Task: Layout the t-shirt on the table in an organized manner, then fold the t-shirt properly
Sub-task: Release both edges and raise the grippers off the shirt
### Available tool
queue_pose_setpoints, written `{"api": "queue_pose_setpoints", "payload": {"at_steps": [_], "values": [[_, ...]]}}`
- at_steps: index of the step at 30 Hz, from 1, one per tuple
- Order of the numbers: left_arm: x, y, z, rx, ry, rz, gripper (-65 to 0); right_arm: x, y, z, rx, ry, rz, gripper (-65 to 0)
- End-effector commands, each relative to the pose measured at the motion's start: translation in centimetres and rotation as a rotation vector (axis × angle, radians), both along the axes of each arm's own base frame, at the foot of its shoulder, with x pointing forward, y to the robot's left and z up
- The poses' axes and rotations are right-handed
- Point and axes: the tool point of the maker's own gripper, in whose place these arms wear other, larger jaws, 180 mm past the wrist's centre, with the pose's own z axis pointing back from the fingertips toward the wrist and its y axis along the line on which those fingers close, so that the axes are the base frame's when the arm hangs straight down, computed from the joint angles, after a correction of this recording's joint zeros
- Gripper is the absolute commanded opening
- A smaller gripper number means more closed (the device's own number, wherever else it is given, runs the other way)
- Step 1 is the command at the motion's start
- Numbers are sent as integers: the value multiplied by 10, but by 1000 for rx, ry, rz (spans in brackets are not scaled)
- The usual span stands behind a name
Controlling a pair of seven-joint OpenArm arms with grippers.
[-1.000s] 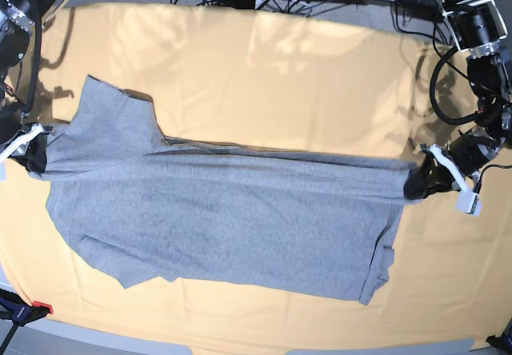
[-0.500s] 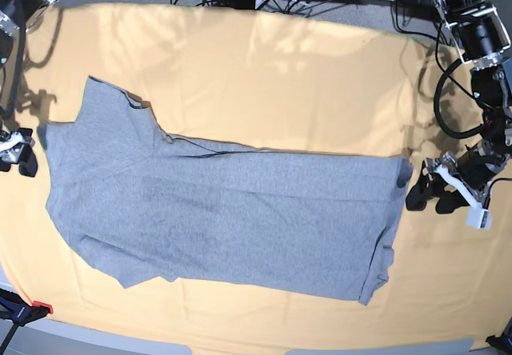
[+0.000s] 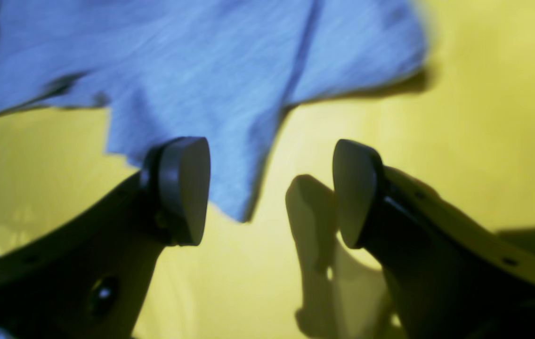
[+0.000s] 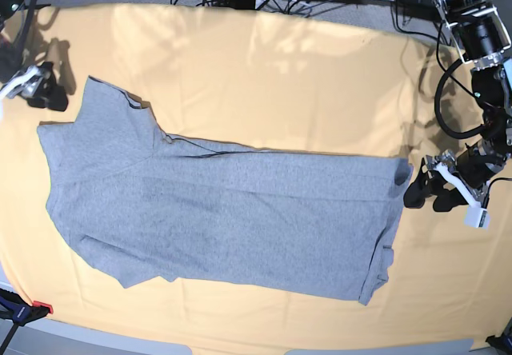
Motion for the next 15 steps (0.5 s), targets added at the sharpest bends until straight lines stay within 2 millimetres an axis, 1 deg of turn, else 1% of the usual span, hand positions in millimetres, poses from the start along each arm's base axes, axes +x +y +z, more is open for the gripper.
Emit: {"api": "queue_pose_setpoints", "payload": {"at_steps": [1, 5, 9, 12, 15], "values": [[7, 4, 21, -4, -62, 0, -156, 7, -2, 14, -5, -60, 1, -235], [7, 5, 21, -2, -62, 1, -156, 5, 15, 4, 52, -58, -6, -235], [7, 6, 25, -8, -69, -2, -156, 7, 43, -8, 108, -43, 33, -235], [7, 8, 27, -6, -72, -2, -156, 9, 62, -13, 127, -43, 82, -235], [6, 12, 29, 7, -71, 1, -156, 9, 67, -18, 115, -24, 100, -235]]}}
